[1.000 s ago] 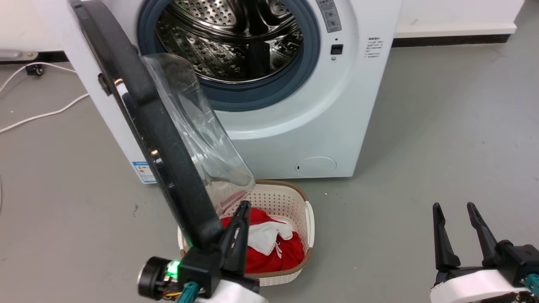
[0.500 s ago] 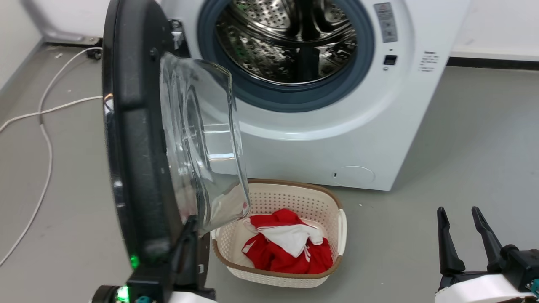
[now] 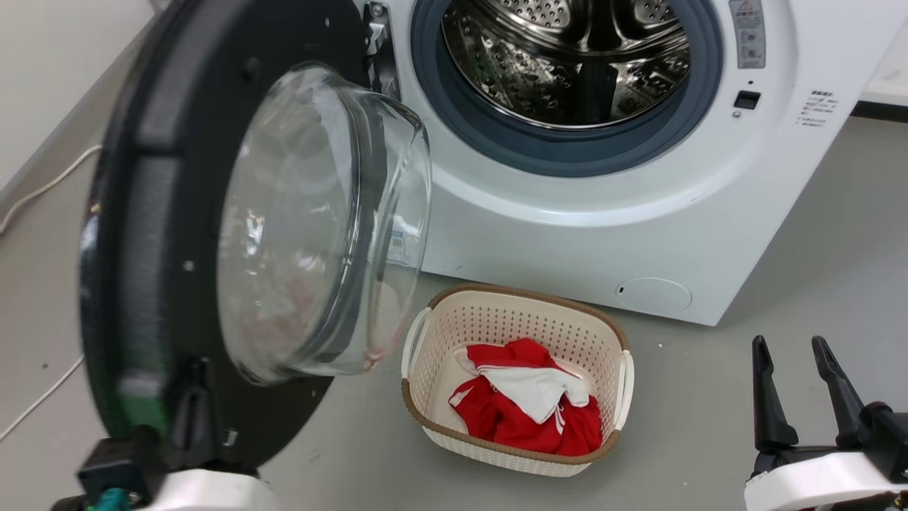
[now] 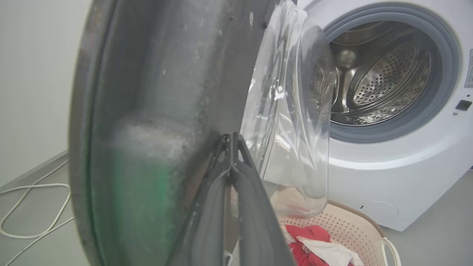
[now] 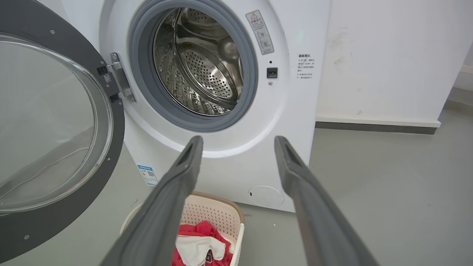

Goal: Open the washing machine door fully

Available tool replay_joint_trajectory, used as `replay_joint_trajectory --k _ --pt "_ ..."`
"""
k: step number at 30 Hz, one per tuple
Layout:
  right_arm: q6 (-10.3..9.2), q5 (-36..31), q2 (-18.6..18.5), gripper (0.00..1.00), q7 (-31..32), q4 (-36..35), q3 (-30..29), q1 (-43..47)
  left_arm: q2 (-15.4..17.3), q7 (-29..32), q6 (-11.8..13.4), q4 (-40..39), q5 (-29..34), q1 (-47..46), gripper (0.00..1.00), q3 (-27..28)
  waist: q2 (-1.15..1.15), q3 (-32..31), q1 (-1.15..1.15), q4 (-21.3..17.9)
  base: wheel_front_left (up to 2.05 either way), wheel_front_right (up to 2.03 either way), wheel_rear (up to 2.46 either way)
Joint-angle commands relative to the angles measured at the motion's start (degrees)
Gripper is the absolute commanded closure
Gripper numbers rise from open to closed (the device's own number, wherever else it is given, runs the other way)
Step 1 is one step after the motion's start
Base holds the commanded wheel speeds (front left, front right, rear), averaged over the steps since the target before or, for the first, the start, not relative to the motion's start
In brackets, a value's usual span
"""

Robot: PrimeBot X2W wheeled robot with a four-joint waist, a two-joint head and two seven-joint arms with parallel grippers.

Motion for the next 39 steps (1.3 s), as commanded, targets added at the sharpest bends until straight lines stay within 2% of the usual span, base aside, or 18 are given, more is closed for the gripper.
replay_joint_trajectory --k 1,6,17,33,39 --pt "-0.04 -0.3 0.1 0.0 0.0 -0.3 -0.1 -0.7 0.6 -0.4 0.1 0.8 -0.5 -0.2 1.0 1.2 0.0 0.6 0.0 0.3 0.0 0.0 0.0" --pt "-0.04 -0.4 0.1 0.0 0.4 -0.7 -0.2 -1.4 1.2 -2.9 -1.6 4.8 -5.0 -1.9 1.0 6.5 0.0 1.9 0.0 0.3 0.0 0.0 0.0" --pt "-0.04 -1.2 0.1 0.0 1.3 -1.8 -0.5 -2.9 3.8 -6.7 -7.3 15.4 -12.4 -8.2 1.0 17.2 0.0 5.5 0.0 -0.4 0.0 0.0 0.0" --pt "-0.04 -1.6 0.1 0.0 1.6 -2.1 -1.0 -4.5 6.9 -7.9 -13.8 28.6 -13.1 -16.3 1.0 24.4 0.0 7.7 0.0 -1.5 0.0 0.0 0.0" --pt "-0.04 -0.9 0.1 0.0 1.5 -1.7 -1.3 -4.4 5.4 -7.9 -15.3 28.4 -10.6 -16.8 1.0 25.4 0.0 7.1 0.0 -1.3 0.0 0.0 0.0"
